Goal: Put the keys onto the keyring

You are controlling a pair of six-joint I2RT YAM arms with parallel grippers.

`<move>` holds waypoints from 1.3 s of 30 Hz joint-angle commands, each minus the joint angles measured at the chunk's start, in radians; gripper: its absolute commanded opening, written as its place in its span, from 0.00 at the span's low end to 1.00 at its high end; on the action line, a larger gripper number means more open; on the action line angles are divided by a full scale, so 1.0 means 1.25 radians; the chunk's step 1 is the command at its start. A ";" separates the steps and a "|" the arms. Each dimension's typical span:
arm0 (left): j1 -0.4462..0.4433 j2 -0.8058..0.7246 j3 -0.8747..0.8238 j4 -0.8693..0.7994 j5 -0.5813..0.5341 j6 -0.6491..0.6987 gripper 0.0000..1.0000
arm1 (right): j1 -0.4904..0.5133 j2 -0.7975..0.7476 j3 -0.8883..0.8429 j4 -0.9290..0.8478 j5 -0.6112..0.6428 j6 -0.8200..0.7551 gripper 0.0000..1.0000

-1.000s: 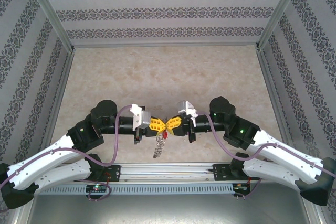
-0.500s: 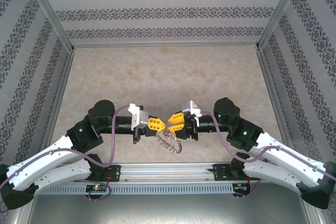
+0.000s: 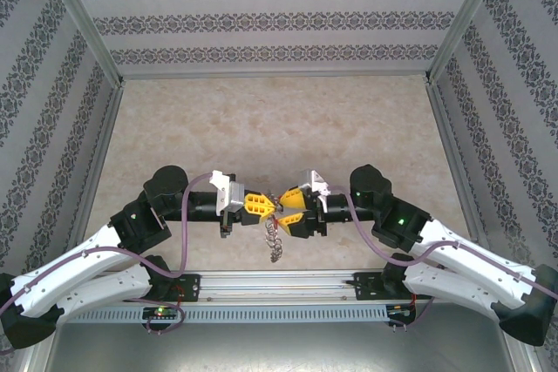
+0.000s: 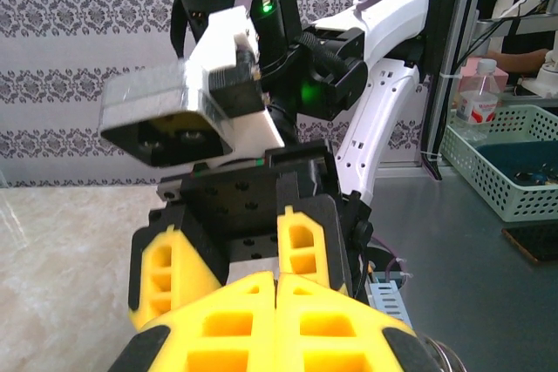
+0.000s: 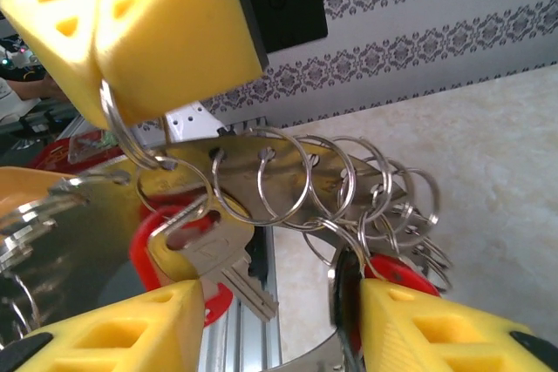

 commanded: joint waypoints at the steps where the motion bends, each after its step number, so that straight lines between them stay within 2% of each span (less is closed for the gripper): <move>1: 0.011 -0.013 0.005 0.074 0.026 -0.017 0.00 | -0.001 -0.002 -0.017 0.046 -0.037 0.014 0.51; 11: 0.015 -0.007 0.001 0.080 0.021 -0.019 0.00 | 0.022 -0.012 -0.028 0.075 -0.029 0.012 0.50; 15: 0.018 -0.012 0.000 0.079 0.026 -0.022 0.00 | 0.033 -0.051 -0.041 0.057 0.033 -0.002 0.50; 22: 0.033 -0.007 -0.004 0.101 0.045 -0.039 0.00 | 0.107 -0.139 -0.092 0.046 0.181 -0.024 0.53; 29: 0.038 0.003 -0.003 0.114 0.047 -0.051 0.00 | 0.144 -0.138 -0.088 0.072 0.211 -0.046 0.40; 39: 0.039 0.005 -0.002 0.111 0.044 -0.054 0.00 | 0.169 -0.078 -0.041 0.086 0.213 -0.082 0.34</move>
